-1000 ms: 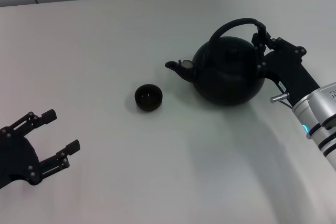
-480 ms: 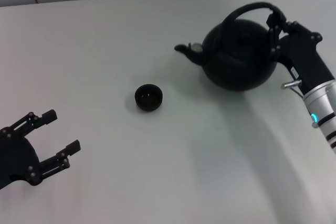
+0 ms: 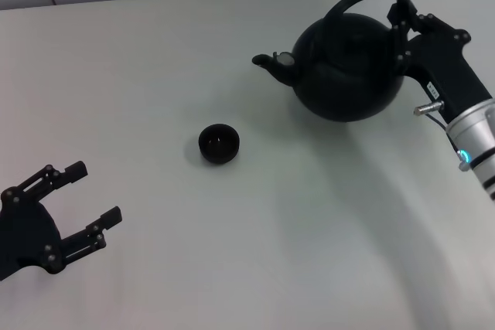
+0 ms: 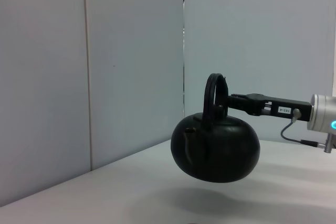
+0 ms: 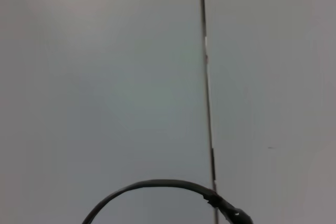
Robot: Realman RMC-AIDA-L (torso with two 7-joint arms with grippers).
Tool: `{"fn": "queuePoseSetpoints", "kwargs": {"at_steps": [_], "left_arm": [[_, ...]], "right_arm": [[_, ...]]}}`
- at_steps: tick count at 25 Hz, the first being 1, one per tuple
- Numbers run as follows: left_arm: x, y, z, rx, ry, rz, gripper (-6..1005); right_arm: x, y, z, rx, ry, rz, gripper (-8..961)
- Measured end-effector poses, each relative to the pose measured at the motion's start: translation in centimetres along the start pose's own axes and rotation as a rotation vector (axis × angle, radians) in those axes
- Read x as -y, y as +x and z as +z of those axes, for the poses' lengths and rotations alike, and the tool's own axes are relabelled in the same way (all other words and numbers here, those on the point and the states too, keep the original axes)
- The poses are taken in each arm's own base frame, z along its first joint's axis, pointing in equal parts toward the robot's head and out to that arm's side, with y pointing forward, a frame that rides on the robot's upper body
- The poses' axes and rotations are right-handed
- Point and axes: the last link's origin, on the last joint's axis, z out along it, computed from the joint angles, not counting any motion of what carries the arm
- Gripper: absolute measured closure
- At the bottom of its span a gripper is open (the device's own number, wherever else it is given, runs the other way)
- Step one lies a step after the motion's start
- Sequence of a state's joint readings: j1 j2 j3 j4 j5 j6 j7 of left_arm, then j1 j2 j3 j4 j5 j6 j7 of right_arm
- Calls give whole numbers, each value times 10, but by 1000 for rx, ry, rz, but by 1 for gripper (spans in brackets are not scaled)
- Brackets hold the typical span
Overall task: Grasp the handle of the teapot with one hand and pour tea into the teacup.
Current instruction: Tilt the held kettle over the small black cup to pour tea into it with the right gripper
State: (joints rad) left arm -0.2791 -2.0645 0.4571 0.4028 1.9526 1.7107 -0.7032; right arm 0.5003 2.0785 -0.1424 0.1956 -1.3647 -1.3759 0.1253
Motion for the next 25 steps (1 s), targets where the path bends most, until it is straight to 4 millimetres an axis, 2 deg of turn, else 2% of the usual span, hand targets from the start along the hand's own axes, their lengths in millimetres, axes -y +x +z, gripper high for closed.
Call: {"fn": "queuePoseSetpoints", "kwargs": {"at_steps": [5, 6, 9, 14, 25], "left_arm": [[-1, 0, 3, -11, -5, -4, 194], [-1, 1, 4, -16, -7, -3, 194], [-1, 2, 4, -20, -5, -3, 194], [-2, 2, 5, -29, 0, -1, 193], [-1, 3, 5, -40, 5, 13, 193]], "right_arm": [[12, -3, 18, -55, -114, 31, 866], [18, -6, 28, -80, -165, 33, 866], [21, -11, 37, -101, -215, 38, 866], [21, -29, 67, -172, -366, 33, 867], [17, -35, 81, -198, -434, -90, 867]]}}
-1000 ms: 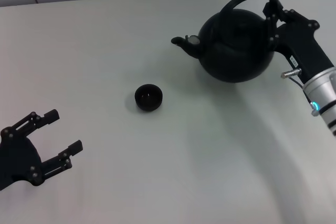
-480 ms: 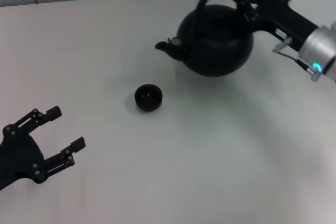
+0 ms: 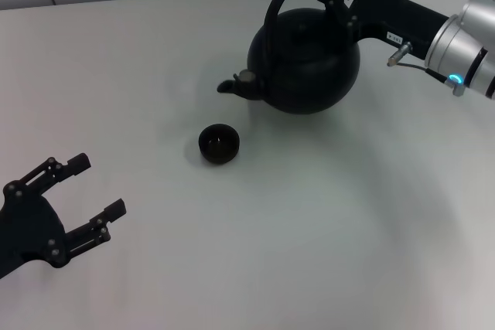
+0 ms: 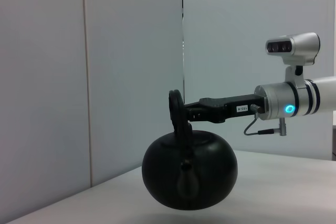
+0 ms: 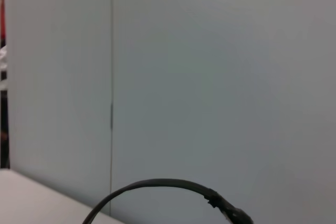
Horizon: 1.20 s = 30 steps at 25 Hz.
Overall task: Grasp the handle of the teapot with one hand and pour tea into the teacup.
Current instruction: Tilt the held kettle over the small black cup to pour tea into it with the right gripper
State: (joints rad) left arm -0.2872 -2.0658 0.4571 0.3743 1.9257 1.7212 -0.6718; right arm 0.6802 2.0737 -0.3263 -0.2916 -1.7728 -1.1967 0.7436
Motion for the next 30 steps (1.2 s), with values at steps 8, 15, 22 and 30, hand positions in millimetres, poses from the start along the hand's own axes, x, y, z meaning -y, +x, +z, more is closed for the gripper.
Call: {"fn": "queuePoseSetpoints", "kwargs": {"at_steps": [8, 15, 22, 30], "left_arm": [[0, 0, 1, -2, -1, 1, 194], [1, 1, 1, -7, 3, 4, 193], [3, 3, 4, -10, 1, 9, 194], [4, 4, 5, -12, -2, 12, 193]], "right_arm": [[-1, -9, 5, 6, -55, -228, 867], [-5, -16, 14, 0, -112, -340, 867], [-6, -22, 19, 3, -138, -426, 867], [-7, -27, 25, 8, -161, -502, 867]]}}
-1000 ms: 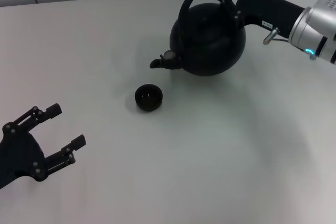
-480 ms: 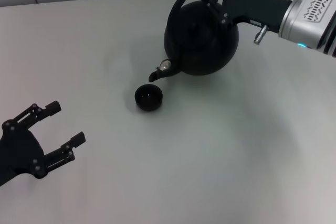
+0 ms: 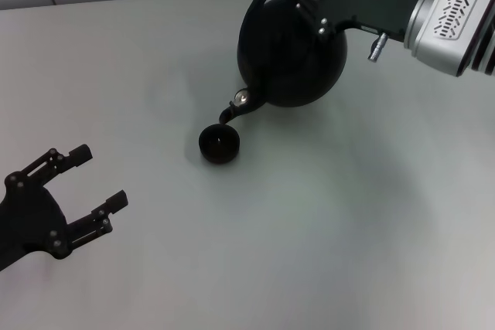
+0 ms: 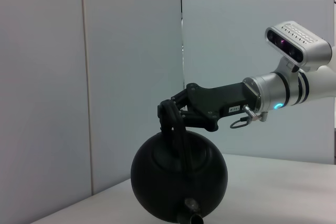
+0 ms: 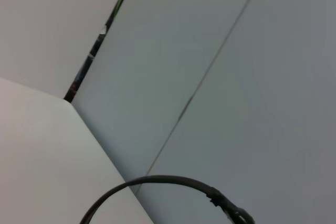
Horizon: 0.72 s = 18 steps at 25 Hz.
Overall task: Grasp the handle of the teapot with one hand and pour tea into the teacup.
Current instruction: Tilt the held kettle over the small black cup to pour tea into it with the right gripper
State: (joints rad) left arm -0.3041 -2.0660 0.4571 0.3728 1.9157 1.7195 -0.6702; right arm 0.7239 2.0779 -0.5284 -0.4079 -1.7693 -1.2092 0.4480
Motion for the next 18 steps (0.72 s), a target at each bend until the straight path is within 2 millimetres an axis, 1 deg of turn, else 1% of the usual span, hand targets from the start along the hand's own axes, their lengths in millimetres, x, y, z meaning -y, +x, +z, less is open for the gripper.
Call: {"fn": "queuePoseSetpoints", "kwargs": {"at_steps": [18], "left_arm": [[-1, 0, 1, -4, -2, -8, 193]], "right_arm": [[-4, -5, 6, 7, -41, -143, 868]]}}
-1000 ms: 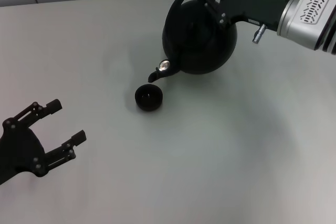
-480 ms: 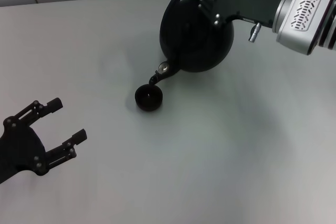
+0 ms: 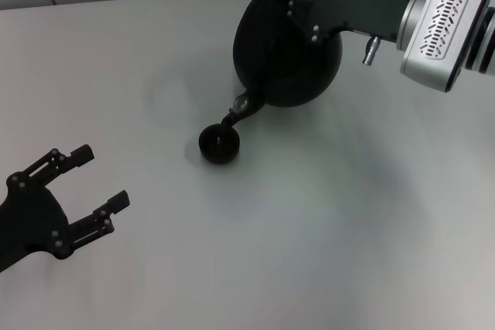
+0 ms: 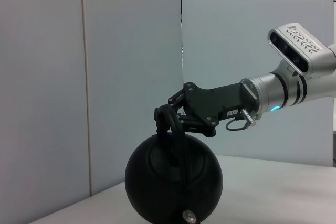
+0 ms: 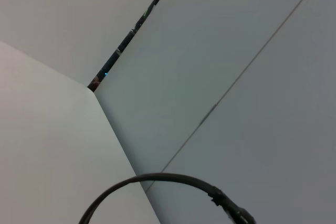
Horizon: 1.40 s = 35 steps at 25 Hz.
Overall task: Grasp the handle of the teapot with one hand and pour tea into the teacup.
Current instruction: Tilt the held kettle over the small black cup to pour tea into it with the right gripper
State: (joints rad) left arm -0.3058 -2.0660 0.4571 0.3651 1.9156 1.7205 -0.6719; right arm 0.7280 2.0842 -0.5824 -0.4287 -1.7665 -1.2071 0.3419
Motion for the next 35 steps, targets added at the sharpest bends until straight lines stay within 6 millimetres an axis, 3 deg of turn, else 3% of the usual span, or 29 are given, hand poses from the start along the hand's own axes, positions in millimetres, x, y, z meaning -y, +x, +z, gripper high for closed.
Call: {"fn": "queuePoseSetpoints", "kwargs": {"at_steps": [17, 24, 35], "left_arm": [[-1, 0, 2, -13, 10, -11, 194], [-2, -1, 0, -12, 13, -13, 194], [-2, -1, -1, -11, 15, -13, 193]], "right_arm": [[0, -1, 1, 4, -3, -22, 871], [0, 5, -3, -24, 12, 204, 870], [-1, 20, -33, -15, 132, 625, 870]]}}
